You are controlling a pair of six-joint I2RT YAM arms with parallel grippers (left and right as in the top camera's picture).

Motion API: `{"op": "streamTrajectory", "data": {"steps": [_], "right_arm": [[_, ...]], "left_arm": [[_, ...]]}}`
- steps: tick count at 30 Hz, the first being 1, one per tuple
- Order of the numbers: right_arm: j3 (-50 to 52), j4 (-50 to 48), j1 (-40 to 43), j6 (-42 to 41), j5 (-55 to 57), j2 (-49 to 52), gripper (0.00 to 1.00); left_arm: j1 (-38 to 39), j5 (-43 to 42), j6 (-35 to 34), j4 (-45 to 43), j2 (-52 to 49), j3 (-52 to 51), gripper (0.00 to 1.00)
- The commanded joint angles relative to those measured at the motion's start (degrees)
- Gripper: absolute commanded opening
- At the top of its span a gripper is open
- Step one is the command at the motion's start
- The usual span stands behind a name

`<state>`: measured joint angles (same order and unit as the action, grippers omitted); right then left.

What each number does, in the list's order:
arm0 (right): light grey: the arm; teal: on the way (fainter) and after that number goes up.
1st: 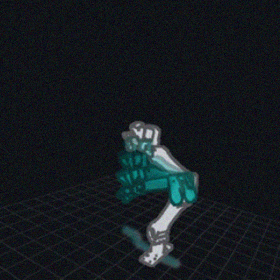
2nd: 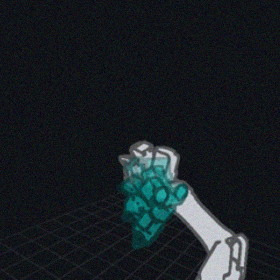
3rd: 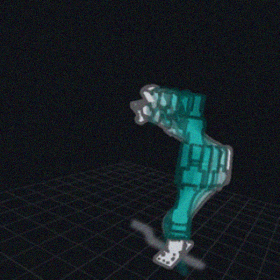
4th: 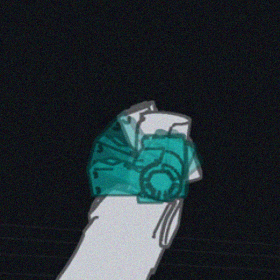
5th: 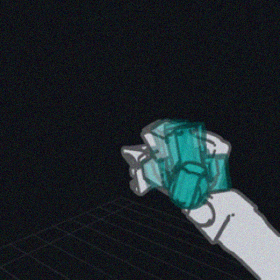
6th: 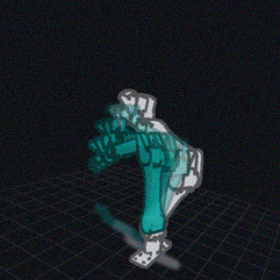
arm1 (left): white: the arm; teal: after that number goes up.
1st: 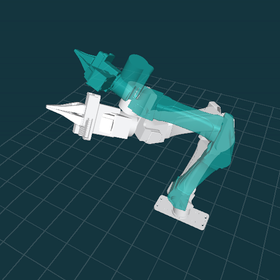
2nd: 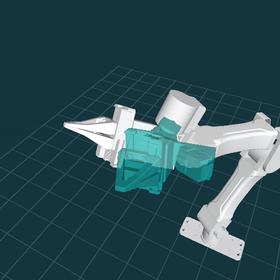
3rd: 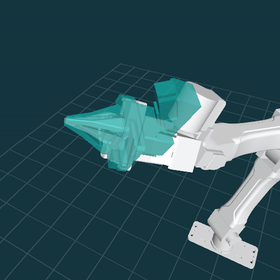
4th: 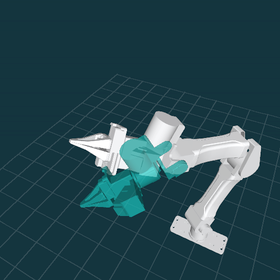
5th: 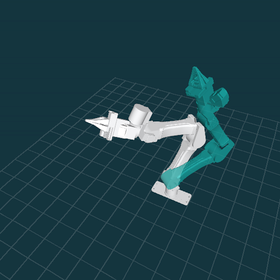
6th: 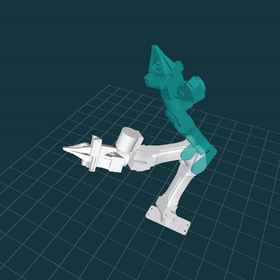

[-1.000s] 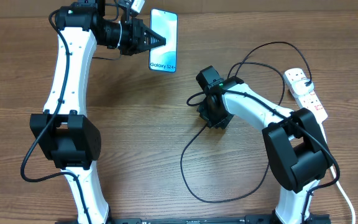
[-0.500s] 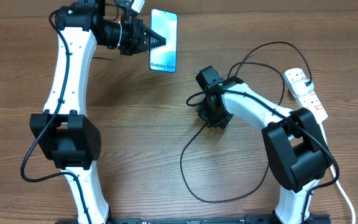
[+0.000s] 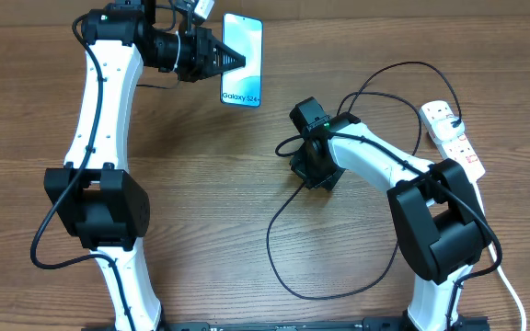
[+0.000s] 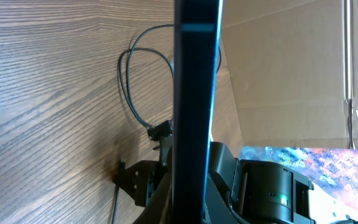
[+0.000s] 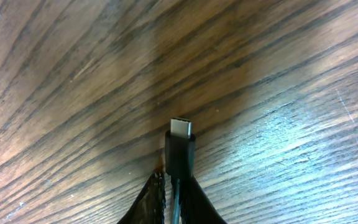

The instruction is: Plug charger to phone and switch on socket

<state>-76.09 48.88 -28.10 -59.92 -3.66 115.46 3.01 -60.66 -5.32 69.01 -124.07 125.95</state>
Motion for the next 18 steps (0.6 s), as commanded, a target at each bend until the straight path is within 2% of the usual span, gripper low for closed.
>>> {"op": "streamTrajectory", "data": {"steps": [1, 8, 18], "right_arm": [[1.3, -0.1, -0.1, 0.2, -0.9, 3.8, 0.1], [1.3, -0.2, 0.8, -0.1, 0.4, 3.8, 0.18], [1.3, 0.5, 1.6, 0.4, 1.0, 3.8, 0.18]], "left_arm": [[0.0, -1.8, 1.9, -0.1, 1.6, 1.3, 0.04], [0.0, -1.8, 1.9, -0.1, 1.6, 1.3, 0.04], [0.0, -1.8, 1.9, -0.3, 1.6, 1.3, 0.04]]}}
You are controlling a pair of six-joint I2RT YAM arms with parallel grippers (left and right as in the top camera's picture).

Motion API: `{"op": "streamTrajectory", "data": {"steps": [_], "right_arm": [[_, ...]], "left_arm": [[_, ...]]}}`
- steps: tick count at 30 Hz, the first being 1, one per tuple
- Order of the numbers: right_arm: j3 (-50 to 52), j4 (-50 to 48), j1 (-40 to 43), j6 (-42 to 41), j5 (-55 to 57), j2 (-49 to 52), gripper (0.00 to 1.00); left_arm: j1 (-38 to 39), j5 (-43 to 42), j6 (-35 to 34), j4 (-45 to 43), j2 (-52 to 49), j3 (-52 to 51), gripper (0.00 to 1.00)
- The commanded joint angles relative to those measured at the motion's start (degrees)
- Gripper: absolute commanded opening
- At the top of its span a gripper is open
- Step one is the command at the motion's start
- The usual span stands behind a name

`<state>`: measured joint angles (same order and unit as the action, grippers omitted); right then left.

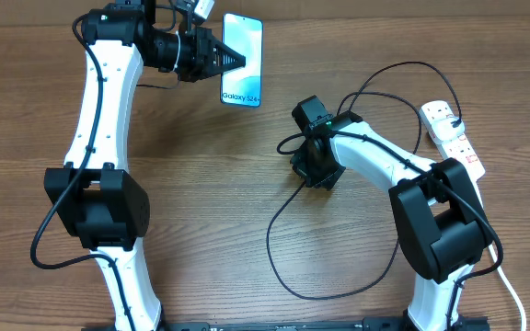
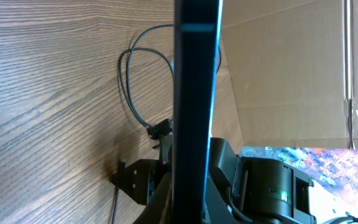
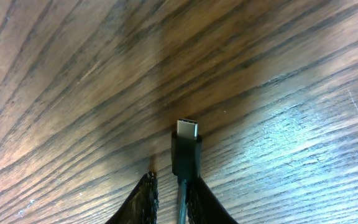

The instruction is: Plug charger to phone and switch on socket

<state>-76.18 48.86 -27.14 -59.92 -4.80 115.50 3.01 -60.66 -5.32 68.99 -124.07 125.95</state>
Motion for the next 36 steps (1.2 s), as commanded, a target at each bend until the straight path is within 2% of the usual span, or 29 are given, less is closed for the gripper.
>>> {"op": "streamTrajectory", "data": {"steps": [1, 8, 26, 33, 36], "right_arm": [[1.4, 0.5, 0.6, 0.4, 2.2, 3.7, 0.17], [1.4, 0.5, 0.6, 0.4, 2.2, 3.7, 0.12], [1.4, 0.7, 0.7, 1.2, 3.5, 3.7, 0.21], [1.4, 2.2, 2.0, 1.2, 3.4, 3.7, 0.2], [1.4, 2.3, 2.1, 1.5, 3.5, 3.7, 0.16]], "left_arm": [[0.0, -1.8, 1.9, -0.2, 1.6, 1.3, 0.04], [0.0, -1.9, 1.0, -0.3, 1.6, 1.3, 0.04], [0.0, -1.9, 1.1, -0.4, 1.6, 1.3, 0.04], [0.0, -1.9, 1.0, -0.4, 1.6, 1.3, 0.04], [0.0, -1.9, 1.1, -0.4, 1.6, 1.3, 0.04]]}}
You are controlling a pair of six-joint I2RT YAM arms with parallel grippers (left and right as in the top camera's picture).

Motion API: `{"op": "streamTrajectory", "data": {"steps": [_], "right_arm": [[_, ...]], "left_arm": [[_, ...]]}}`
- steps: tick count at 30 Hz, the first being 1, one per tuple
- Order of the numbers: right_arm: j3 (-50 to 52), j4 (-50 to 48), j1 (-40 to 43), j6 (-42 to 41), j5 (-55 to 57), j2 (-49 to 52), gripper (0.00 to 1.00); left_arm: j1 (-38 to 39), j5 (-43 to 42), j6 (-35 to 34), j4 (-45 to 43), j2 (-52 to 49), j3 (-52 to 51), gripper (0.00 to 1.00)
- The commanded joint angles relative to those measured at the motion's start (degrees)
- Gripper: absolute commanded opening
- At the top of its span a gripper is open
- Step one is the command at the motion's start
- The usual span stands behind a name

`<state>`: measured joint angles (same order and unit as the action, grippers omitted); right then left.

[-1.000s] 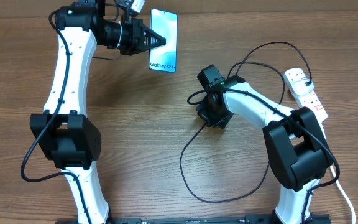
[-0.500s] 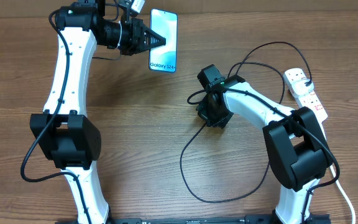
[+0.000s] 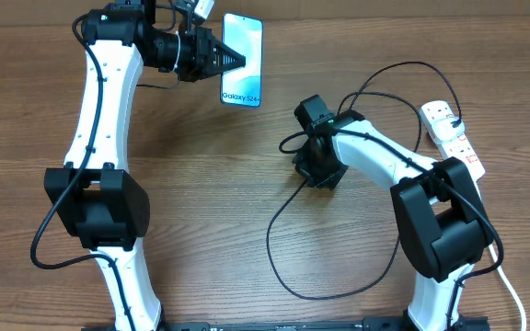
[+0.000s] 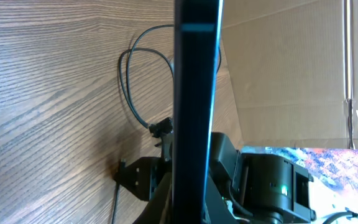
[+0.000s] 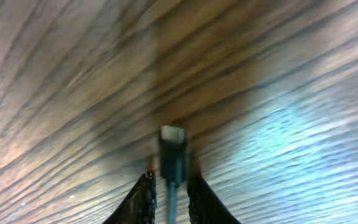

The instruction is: Plug charger to phone and switch on socket

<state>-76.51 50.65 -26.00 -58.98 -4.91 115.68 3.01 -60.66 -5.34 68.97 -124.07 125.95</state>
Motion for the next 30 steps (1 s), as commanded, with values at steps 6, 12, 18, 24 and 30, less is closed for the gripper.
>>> {"op": "streamTrajectory", "data": {"steps": [6, 12, 18, 24, 30], "right_arm": [[1.7, 0.2, 0.9, 0.9, 3.2, 3.6, 0.15], [1.7, -0.7, 0.9, 2.3, 2.1, 3.6, 0.15], [1.7, -0.7, 1.0, 2.3, 2.3, 3.6, 0.11], [1.7, -0.9, 1.0, 2.3, 1.7, 3.6, 0.09], [1.4, -0.9, 1.0, 2.5, 0.7, 3.5, 0.04]], "left_arm": [[0.0, -1.9, 1.1, -0.5, 1.6, 1.3, 0.04], [0.0, -1.9, 1.1, -0.5, 1.6, 1.3, 0.04], [0.0, -1.9, 1.1, -0.5, 1.6, 1.3, 0.04], [0.0, -1.9, 1.1, -0.5, 1.6, 1.3, 0.04], [0.0, -1.9, 1.1, -0.5, 1.6, 1.3, 0.04]]}}
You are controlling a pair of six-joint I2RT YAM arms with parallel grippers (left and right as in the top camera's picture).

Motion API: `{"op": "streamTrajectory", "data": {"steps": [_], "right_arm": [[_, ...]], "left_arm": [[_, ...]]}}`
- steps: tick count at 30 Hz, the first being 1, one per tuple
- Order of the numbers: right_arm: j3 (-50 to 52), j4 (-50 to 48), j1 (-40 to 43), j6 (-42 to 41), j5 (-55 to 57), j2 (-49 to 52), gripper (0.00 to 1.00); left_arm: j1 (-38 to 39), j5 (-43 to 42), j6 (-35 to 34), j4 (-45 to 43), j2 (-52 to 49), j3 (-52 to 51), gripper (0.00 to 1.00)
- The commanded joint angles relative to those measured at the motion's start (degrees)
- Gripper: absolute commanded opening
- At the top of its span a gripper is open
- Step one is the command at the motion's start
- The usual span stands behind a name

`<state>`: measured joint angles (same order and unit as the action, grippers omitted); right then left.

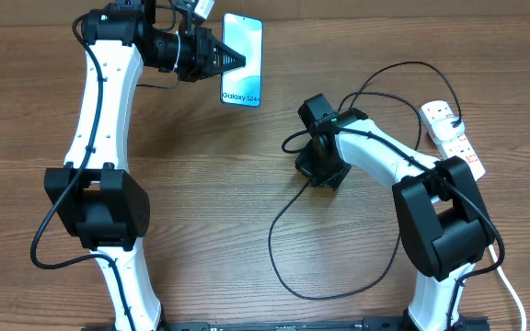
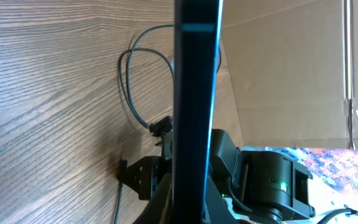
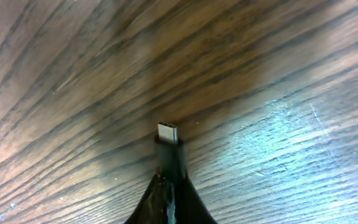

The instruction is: Plug charger to phone and switch on socket

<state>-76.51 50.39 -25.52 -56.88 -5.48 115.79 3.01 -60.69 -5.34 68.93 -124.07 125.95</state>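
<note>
The phone (image 1: 242, 60), screen lit and reading Galaxy S24+, is held at the table's far side with my left gripper (image 1: 232, 62) shut on its side. In the left wrist view the phone (image 2: 194, 93) shows edge-on, rising from between the fingers (image 2: 166, 202). My right gripper (image 1: 322, 171) is low over the table's middle, shut on the black USB-C plug (image 3: 168, 142). The plug's metal tip sticks out past the fingertips (image 3: 156, 199), just above the wood. The black cable (image 1: 283, 239) loops across the table. The white socket strip (image 1: 451, 133) lies at the right edge.
Cardboard walls (image 2: 278, 74) stand behind the table's far edge. The cable's loops lie in front of and behind the right arm (image 1: 385, 161). The left arm (image 1: 99, 110) reaches along the left side.
My right jaws stood slightly apart on either side of the plug in a blurred view; now they are shut on it. The right gripper sits a little further right. The left arm and phone are unchanged.
My right gripper first pinched the plug just over the wood. At the following two moments its fingers stood apart beside the plug, the later view blurred. Now they are shut on it again. My left gripper held the phone still throughout.
</note>
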Motion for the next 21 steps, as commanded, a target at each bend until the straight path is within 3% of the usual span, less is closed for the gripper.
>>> {"op": "streamTrajectory", "data": {"steps": [1, 8, 12, 16, 21], "right_arm": [[1.3, -0.6, 0.5, 0.4, 1.3, 3.4, 0.04], [0.9, -0.2, 0.5, 0.8, 0.8, 3.3, 0.04], [-1.0, 0.3, 0.5, 5.4, -1.2, 2.4, 0.04], [-4.1, 2.5, 0.5, 9.6, -2.3, 0.4, 0.04], [-8.5, 5.9, 0.5, 13.9, -2.4, -4.4, 0.04]], "left_arm": [[0.0, -1.9, 1.1, -0.4, 1.6, 1.3, 0.04], [0.0, -1.9, 1.1, -0.5, 1.6, 1.3, 0.04], [0.0, -2.8, 1.3, -0.8, 1.6, 1.3, 0.04], [0.0, -12.9, 5.8, -3.5, 1.6, 1.3, 0.04], [-0.1, -18.9, 3.3, -10.8, 1.6, 1.3, 0.04]]}}
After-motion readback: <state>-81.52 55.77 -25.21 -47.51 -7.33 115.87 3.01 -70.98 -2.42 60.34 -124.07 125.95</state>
